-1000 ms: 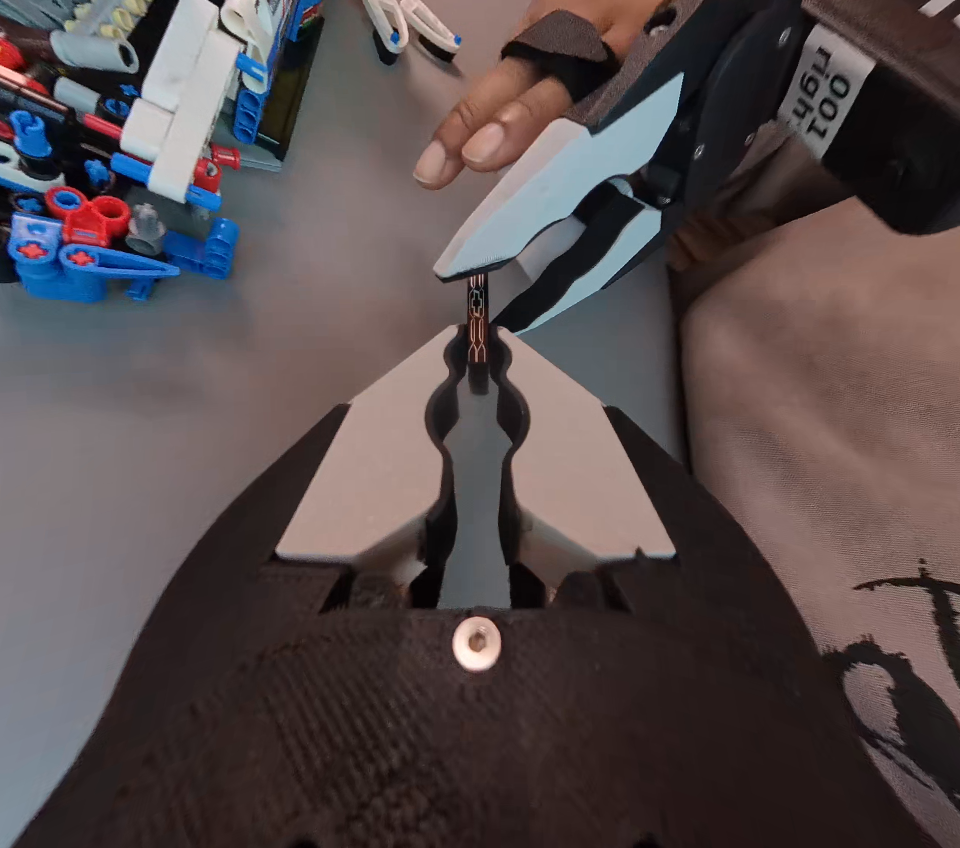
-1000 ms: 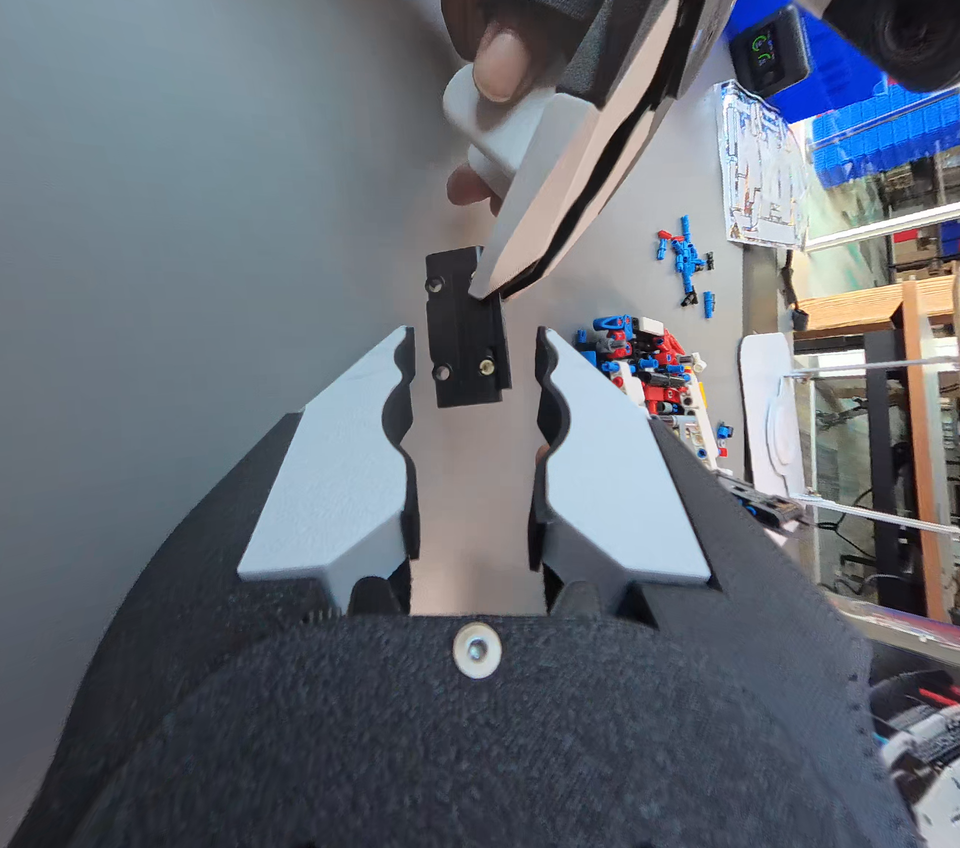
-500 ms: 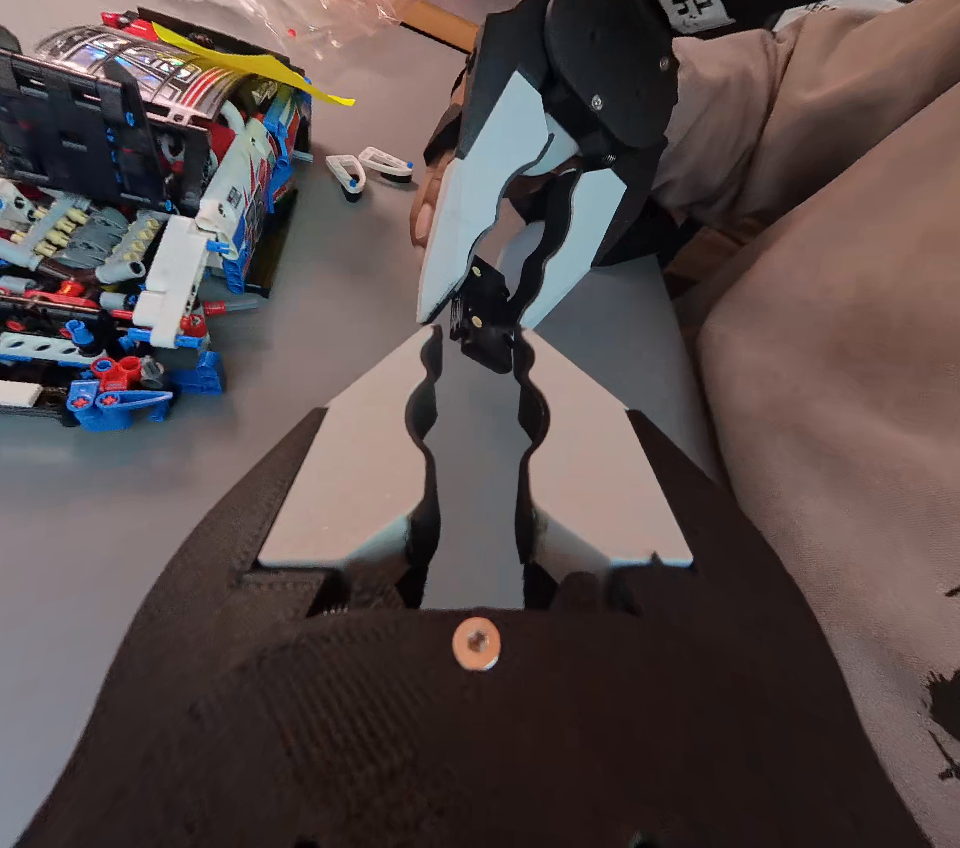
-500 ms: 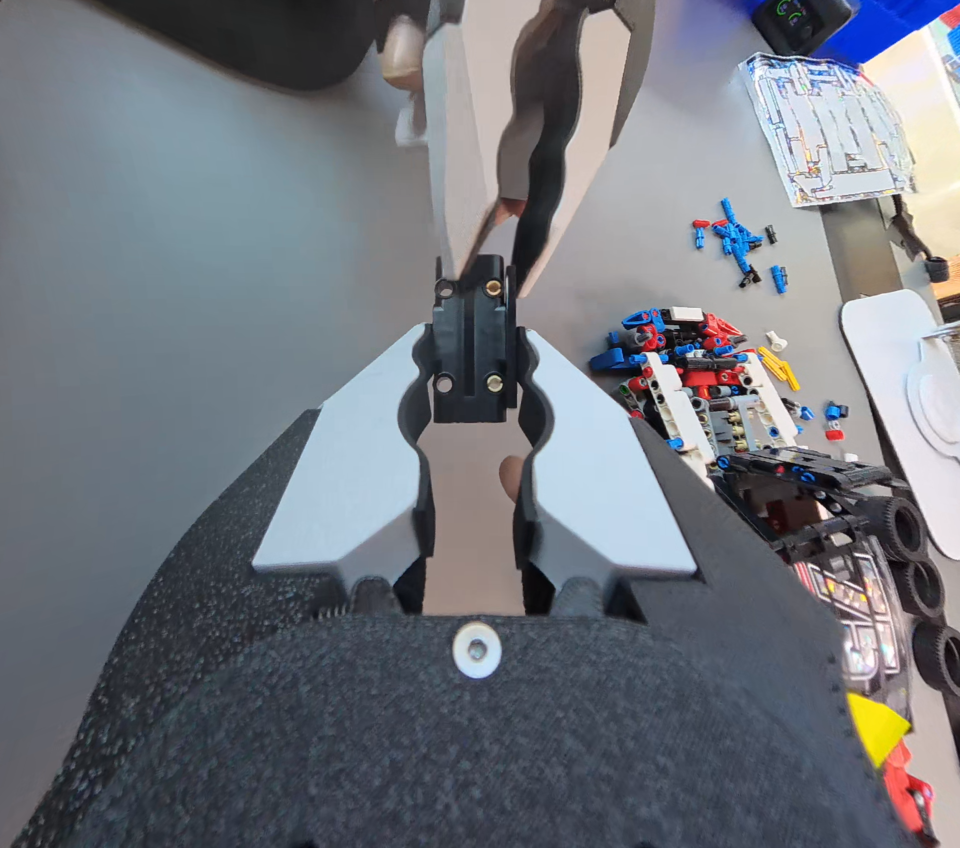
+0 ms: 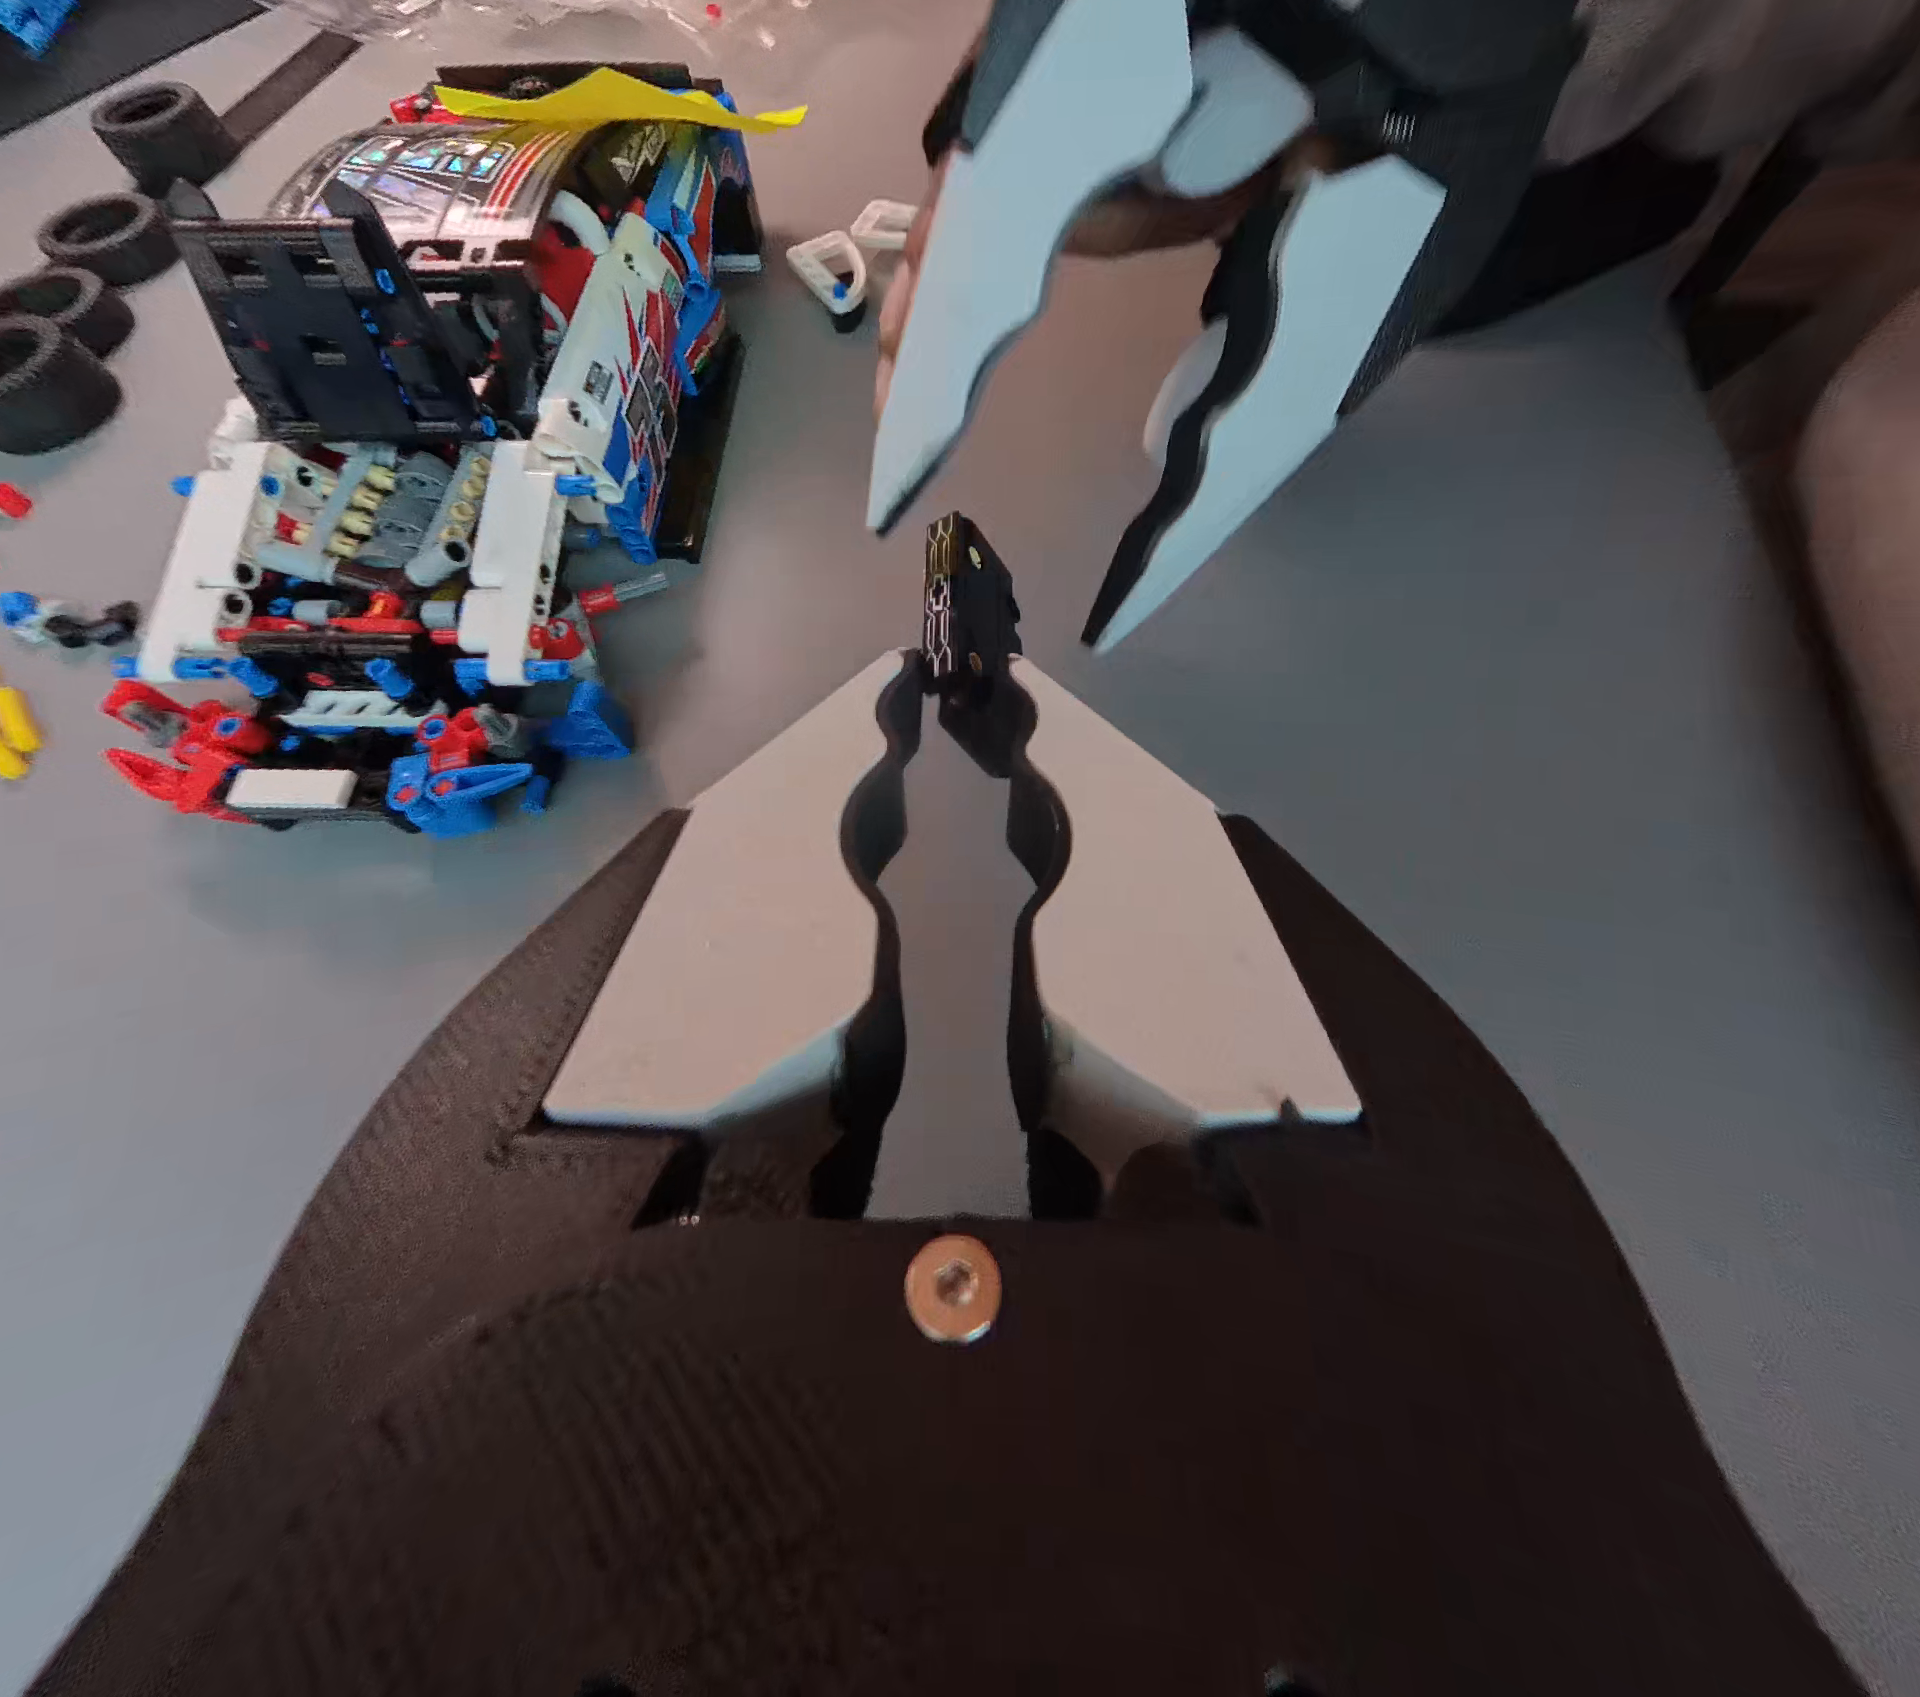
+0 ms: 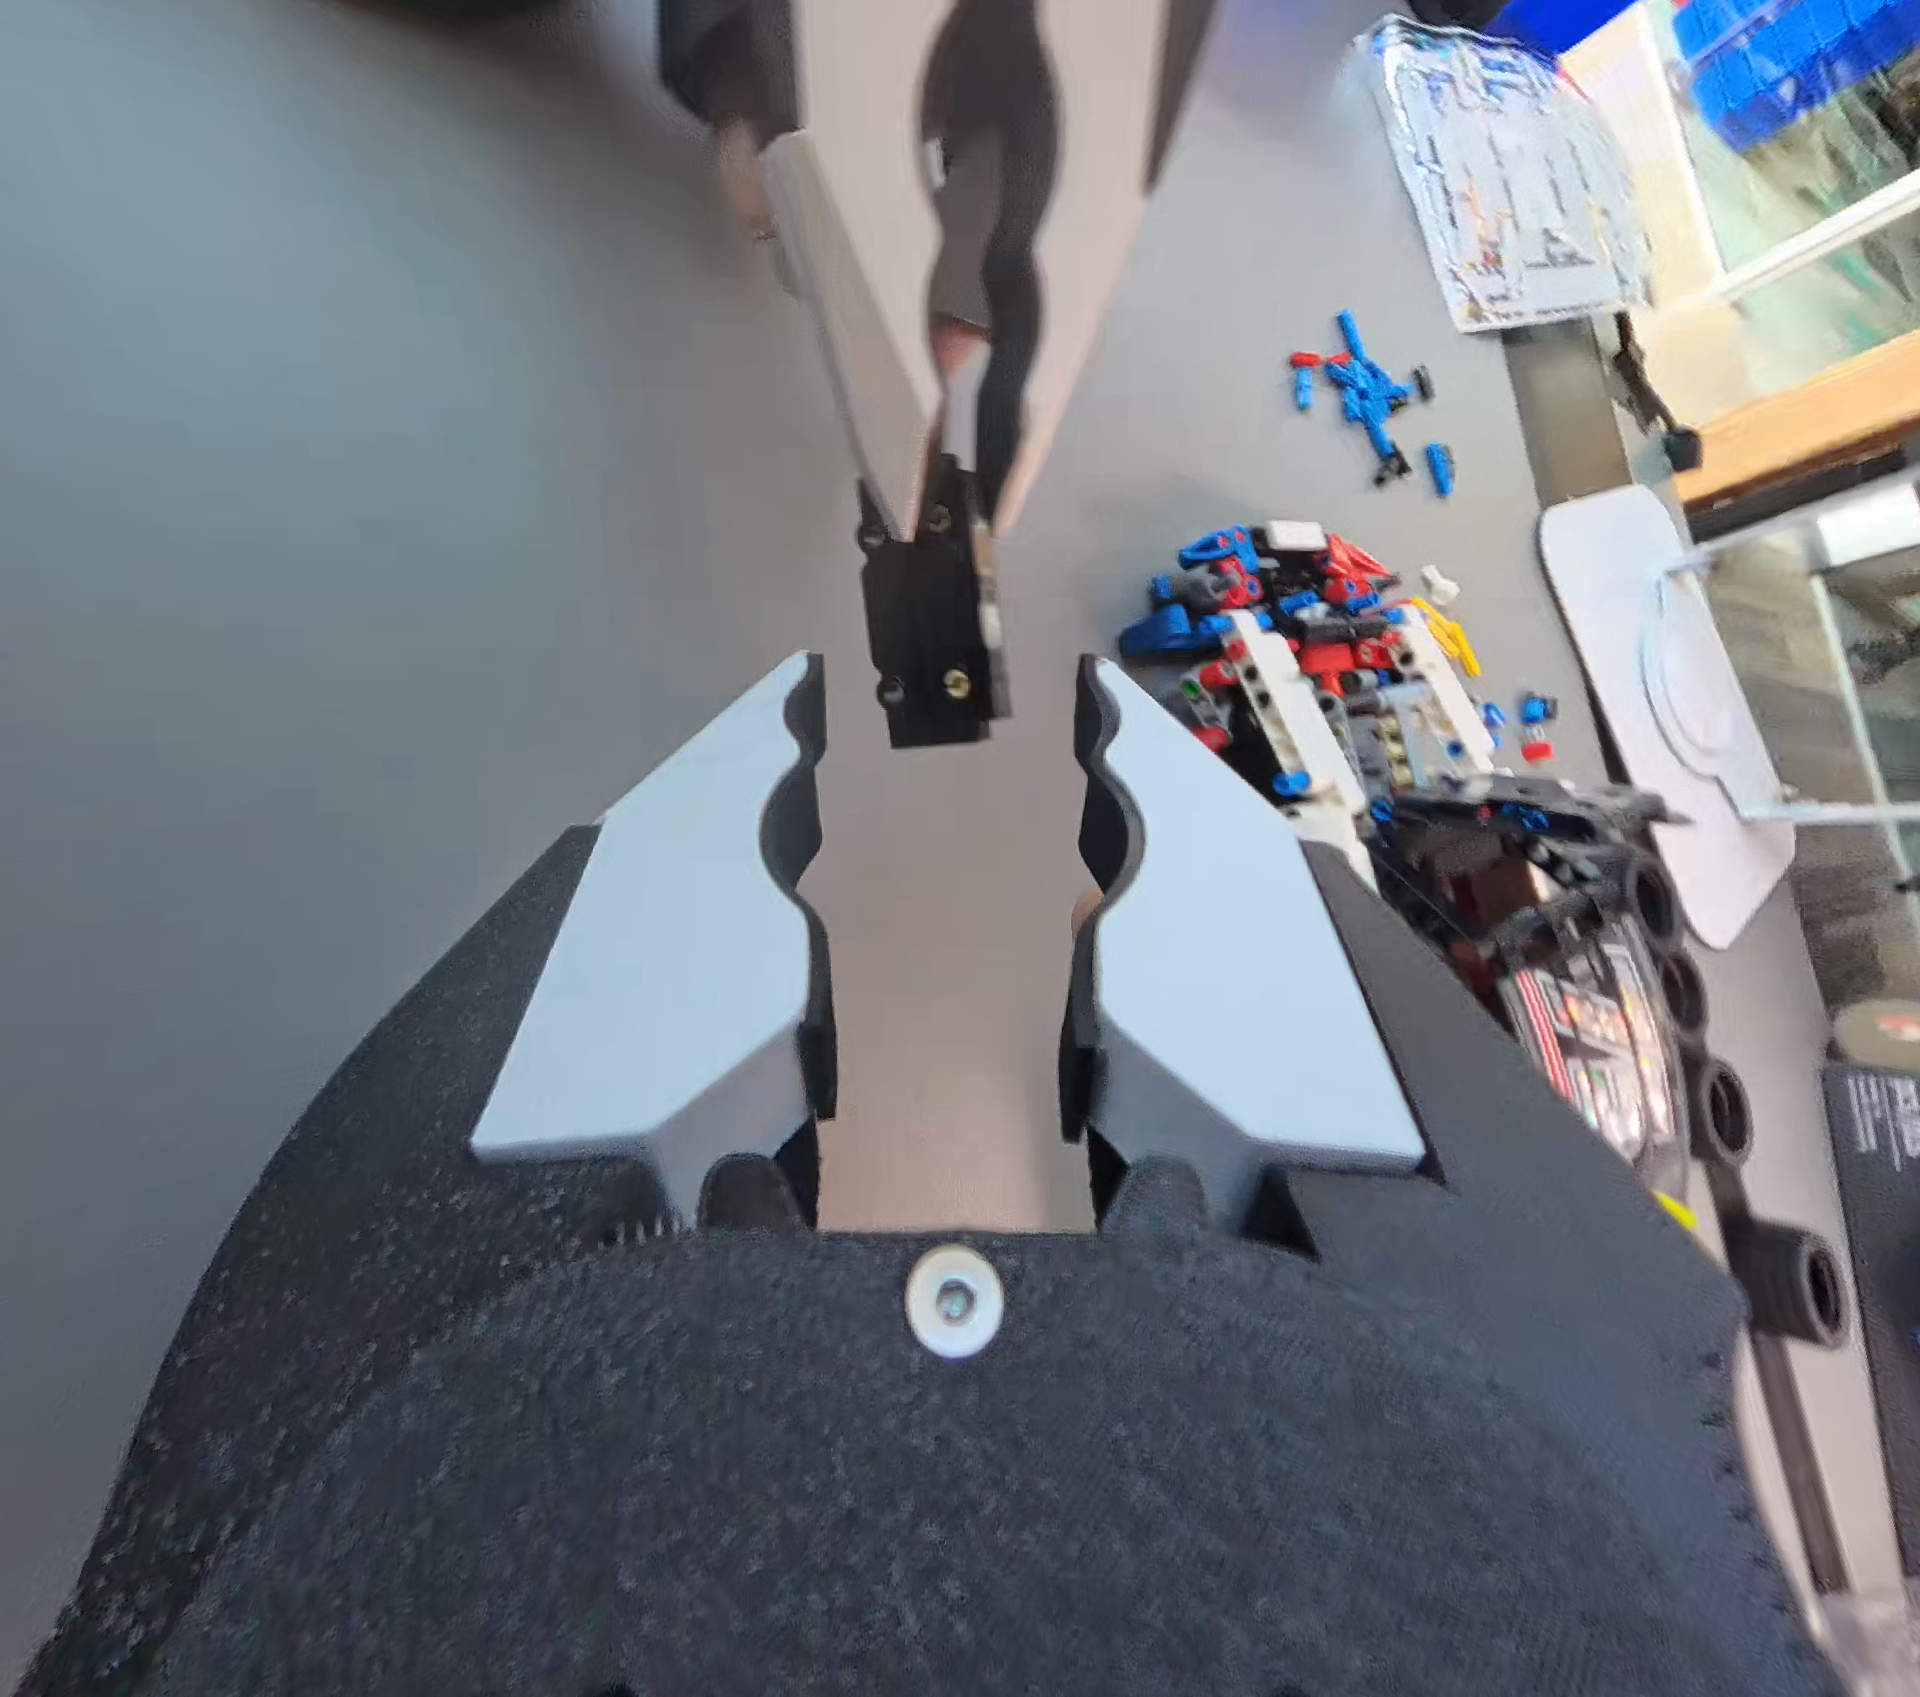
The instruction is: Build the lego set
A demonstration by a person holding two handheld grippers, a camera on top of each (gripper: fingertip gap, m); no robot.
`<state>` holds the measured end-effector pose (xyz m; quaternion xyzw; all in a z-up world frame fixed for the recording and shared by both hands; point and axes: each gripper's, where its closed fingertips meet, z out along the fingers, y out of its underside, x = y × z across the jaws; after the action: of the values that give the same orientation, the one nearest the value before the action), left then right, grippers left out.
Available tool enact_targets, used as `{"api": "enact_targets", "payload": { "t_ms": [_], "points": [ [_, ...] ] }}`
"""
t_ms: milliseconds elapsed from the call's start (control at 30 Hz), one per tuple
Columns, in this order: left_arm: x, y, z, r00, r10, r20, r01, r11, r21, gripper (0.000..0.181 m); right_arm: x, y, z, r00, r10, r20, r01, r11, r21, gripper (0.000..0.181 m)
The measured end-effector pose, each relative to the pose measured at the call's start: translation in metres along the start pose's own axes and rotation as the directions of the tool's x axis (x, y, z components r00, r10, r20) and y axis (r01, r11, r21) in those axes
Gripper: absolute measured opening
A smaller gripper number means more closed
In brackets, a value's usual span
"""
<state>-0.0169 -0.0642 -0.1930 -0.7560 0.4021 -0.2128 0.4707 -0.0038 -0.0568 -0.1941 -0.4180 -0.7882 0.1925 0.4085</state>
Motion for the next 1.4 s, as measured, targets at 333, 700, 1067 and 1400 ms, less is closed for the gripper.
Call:
{"api": "enact_targets", "payload": {
  "t_ms": [333,700,1067,1400],
  "points": [
    [-0.012,0.032,0.009,0.993,0.091,0.077,-0.077,0.984,-0.161,0.011,0.112,0.111,-0.071,0.831,0.015,-0.556,-0.178,0.954,-0.24,0.016],
    [-0.013,0.029,0.003,0.995,0.044,0.09,-0.032,0.991,-0.128,0.02,0.168,0.116,-0.182,0.528,0.618,-0.582,-0.45,0.785,0.426,0.0],
    [-0.029,0.021,-0.003,0.981,0.008,0.193,0.006,0.997,-0.072,0.02,0.171,0.215,-0.364,0.235,-0.375,-0.897,-0.373,0.817,-0.44,0.0],
    [-0.032,0.017,-0.008,0.966,0.003,0.259,0.011,0.998,-0.054,0.018,0.131,0.425,-0.564,0.174,-0.451,-0.875,-0.909,0.268,-0.319,0.0]
  ]
}}
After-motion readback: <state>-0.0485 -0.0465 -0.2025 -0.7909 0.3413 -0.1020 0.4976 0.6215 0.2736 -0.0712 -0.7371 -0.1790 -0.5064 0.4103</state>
